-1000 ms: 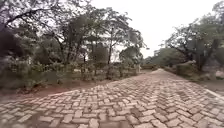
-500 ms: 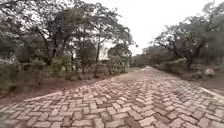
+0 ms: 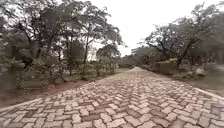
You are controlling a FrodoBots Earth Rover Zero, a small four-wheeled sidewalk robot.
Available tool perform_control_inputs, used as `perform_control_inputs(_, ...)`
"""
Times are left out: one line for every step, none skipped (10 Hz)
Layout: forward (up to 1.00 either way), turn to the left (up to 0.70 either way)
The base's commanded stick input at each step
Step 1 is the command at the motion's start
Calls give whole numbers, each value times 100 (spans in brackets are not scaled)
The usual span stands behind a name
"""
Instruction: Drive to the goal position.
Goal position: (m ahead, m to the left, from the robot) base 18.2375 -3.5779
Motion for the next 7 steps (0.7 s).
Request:
perform_control_inputs(70,-35)
perform_control_inputs(70,-35)
perform_control_inputs(70,-35)
perform_control_inputs(70,-16)
perform_control_inputs(70,0)
perform_control_inputs(70,0)
perform_control_inputs(70,0)
